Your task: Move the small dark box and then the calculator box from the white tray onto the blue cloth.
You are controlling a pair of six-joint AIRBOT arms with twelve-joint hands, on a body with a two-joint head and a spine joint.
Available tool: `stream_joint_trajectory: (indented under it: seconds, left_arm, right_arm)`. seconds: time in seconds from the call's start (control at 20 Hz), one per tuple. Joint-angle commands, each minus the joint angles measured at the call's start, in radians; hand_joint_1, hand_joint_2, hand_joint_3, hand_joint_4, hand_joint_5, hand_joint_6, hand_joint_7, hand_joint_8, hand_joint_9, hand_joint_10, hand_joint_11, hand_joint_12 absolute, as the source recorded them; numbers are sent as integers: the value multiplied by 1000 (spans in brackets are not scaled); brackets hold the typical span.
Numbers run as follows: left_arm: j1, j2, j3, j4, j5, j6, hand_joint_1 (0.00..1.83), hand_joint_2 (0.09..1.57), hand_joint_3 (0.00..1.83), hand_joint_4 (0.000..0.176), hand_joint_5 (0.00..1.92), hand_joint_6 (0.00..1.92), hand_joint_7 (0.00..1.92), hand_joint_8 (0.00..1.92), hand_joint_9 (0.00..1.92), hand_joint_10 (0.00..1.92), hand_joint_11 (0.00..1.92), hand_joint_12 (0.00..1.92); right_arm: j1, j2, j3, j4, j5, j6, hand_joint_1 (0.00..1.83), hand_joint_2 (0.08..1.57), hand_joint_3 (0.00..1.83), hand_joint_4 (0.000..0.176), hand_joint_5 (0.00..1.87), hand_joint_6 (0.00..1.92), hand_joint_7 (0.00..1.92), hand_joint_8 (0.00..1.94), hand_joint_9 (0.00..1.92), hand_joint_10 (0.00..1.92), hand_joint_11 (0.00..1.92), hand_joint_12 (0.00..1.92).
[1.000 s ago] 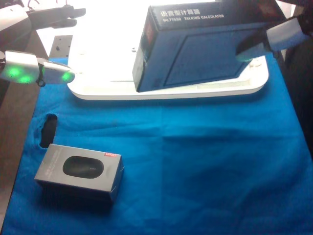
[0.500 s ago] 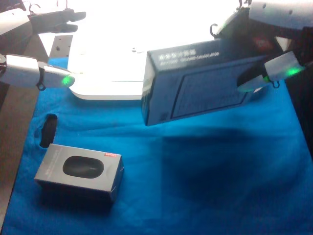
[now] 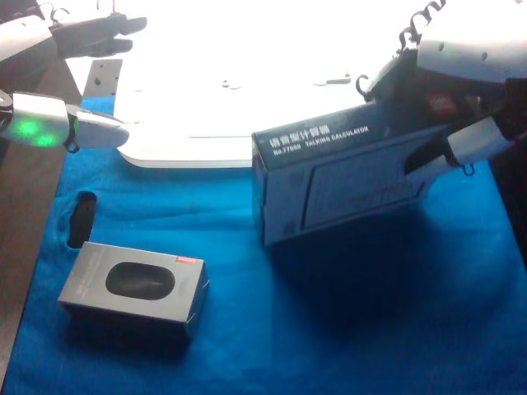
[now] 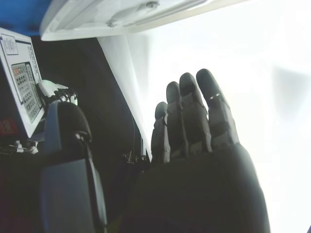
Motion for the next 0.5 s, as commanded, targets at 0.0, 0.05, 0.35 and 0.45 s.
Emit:
stream_joint_trajectory:
  seconds: [0.0,0.05,0.35,0.45]
  left_arm:
    - [-1,-4,1,-38,-111,-4,832,1018,1,98,154,0,361,1,338,1,0,844]
    - [-1,-4,1,-39,-112,-4,832,1018,1,98,154,0,361,1,338,1,0,844]
    - [3,-4,0,-40,-114,-4,808,1014,0,81,152,3,370,5,331,4,0,757]
    - [5,-5,0,-40,-115,-4,804,1025,2,75,144,1,359,1,321,1,0,737]
  right_arm:
    - [6,-5,1,32,82,4,1272,1105,1,0,934,848,1095,1028,1136,1030,918,1555]
    - [0,-7,3,32,81,8,1272,1105,1,0,934,848,1095,1028,1136,1030,918,1555]
    - [-13,-8,8,31,77,19,623,890,0,0,451,8,1037,369,1015,1447,932,1893]
    - [-13,-4,8,31,77,25,560,841,0,0,362,1,1068,205,1041,1335,945,1836]
